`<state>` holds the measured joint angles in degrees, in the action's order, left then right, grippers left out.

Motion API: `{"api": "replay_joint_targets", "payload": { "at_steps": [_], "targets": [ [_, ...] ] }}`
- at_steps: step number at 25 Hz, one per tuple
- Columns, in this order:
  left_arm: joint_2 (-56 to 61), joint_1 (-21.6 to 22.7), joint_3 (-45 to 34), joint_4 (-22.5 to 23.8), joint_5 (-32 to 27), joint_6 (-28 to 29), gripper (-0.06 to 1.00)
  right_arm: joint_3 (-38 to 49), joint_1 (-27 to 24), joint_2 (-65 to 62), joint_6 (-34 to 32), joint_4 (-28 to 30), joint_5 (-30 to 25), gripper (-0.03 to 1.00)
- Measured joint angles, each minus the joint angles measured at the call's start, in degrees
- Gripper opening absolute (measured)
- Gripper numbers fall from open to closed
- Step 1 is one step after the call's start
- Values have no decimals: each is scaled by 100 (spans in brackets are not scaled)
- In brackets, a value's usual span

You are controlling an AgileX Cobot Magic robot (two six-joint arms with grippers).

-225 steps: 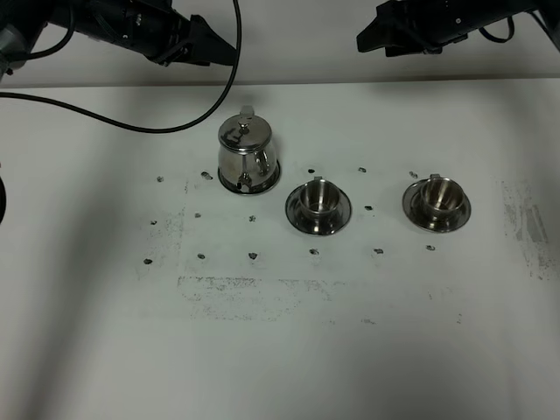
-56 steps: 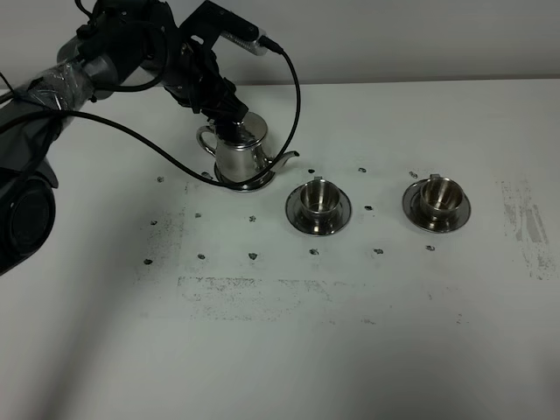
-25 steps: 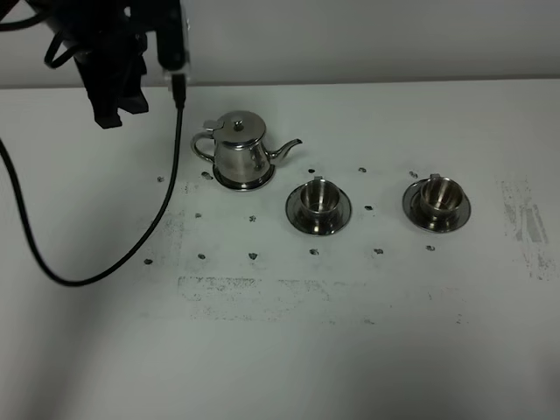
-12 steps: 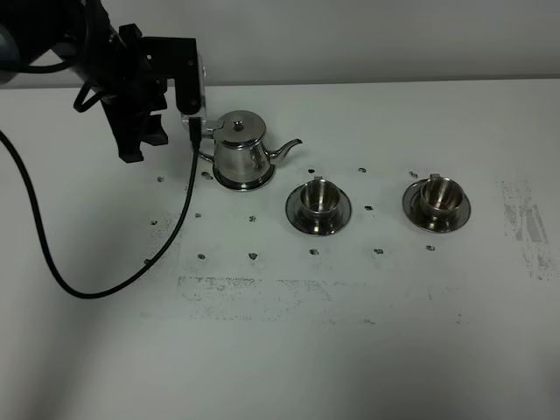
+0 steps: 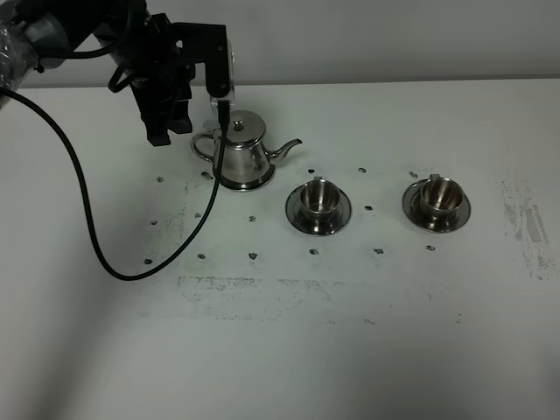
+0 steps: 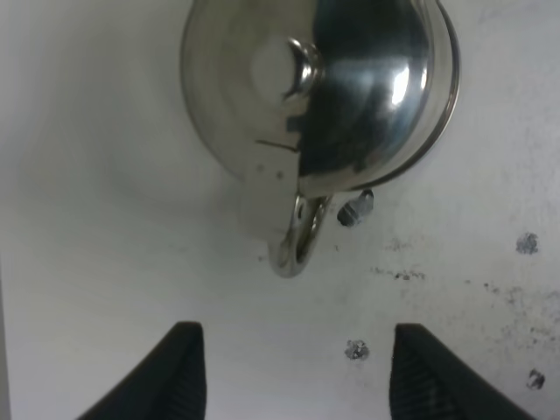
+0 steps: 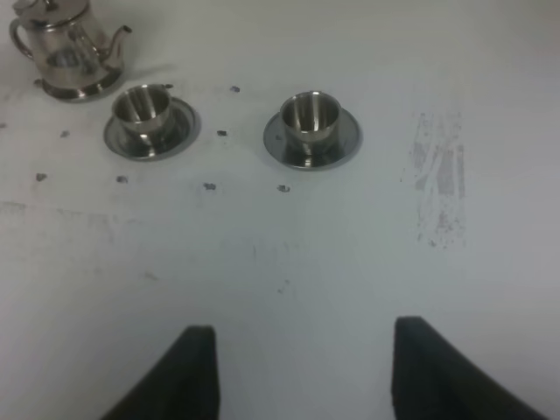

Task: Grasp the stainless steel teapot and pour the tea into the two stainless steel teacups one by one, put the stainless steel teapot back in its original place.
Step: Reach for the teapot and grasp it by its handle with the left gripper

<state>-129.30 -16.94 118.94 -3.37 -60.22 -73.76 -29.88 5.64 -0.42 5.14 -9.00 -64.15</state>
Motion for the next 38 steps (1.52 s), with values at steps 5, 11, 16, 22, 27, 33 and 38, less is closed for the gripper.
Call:
{"api": "replay_joint_targets", "payload": {
  "at_steps": [5,11,16,22,27,33,38],
  "targets": [
    [-205,-38,39,131,4,-375,47,0,0,0,0,0,0,43],
    [-349,-38,39,150,331,-518,46,0,0,0,0,0,0,43],
    [-417,-38,116,154,553,-481,45,0,0,0,0,0,0,43],
    [-513,-66,453,149,462,-432,45,0,0,0,0,-5,0,43],
    [-551,-97,460,131,401,-432,45,0,0,0,0,-5,0,43],
    [-699,-97,467,125,361,-432,45,0,0,0,0,-5,0,43],
    [-842,-99,478,102,361,-438,44,0,0,0,0,-5,0,43]
  ]
}}
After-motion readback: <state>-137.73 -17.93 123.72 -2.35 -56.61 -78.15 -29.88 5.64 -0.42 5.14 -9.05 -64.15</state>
